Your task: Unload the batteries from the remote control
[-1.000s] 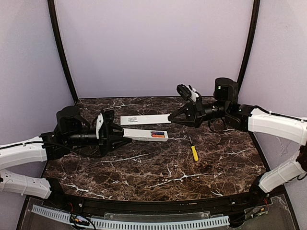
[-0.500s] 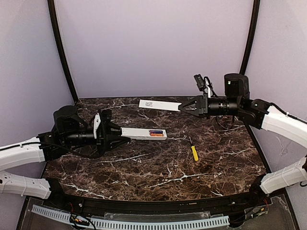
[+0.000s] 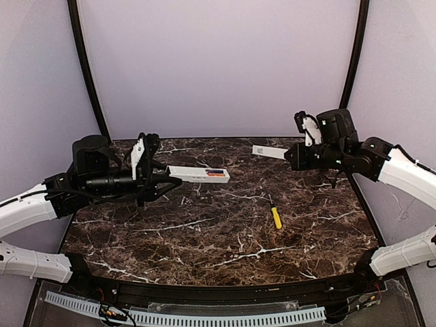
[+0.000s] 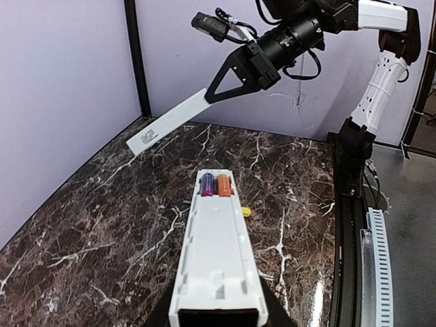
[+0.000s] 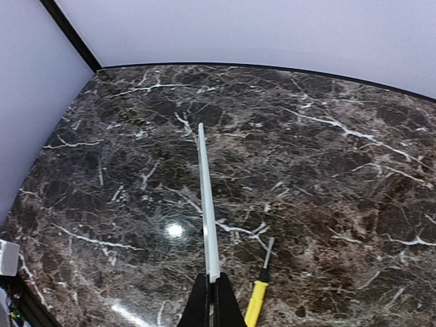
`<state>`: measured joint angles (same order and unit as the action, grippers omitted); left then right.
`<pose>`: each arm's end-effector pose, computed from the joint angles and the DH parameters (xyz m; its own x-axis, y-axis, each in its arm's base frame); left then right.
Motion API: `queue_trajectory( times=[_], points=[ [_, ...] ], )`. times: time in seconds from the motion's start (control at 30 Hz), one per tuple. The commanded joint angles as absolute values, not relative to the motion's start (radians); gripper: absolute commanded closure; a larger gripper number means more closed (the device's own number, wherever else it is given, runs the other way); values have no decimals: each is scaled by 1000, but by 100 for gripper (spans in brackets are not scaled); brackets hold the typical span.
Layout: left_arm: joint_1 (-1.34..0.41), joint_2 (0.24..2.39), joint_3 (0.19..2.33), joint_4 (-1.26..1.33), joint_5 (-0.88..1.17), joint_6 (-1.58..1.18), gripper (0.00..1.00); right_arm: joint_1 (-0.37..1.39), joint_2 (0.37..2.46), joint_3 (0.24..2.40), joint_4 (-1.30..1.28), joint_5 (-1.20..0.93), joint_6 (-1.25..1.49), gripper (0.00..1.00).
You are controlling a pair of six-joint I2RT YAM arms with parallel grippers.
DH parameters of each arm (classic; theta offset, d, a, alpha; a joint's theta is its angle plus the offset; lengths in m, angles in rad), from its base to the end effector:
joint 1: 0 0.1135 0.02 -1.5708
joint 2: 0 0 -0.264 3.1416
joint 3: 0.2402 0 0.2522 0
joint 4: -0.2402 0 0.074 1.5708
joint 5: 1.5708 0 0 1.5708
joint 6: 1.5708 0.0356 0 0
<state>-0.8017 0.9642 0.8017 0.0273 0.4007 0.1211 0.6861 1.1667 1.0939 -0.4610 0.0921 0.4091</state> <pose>0.1477 -0.1726 0.3356 0.0194 0.1400 -0.9900 0.9349 0.3483 0.0675 0.2025 0.1616 0.3426 -0.5878 0.0307 -0.8085 -0.3660 0.8811 0.2995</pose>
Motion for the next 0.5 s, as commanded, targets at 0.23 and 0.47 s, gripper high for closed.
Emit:
queue_trajectory(
  times=[0.23,0.47],
  points=[
    [-807,935,845,-129,173,77,100,681,1247,1120,-579,504,117,100],
    [-805,961,856,-173,200,109,100,678,1320,1108,-584,651,-23,100]
  ],
)
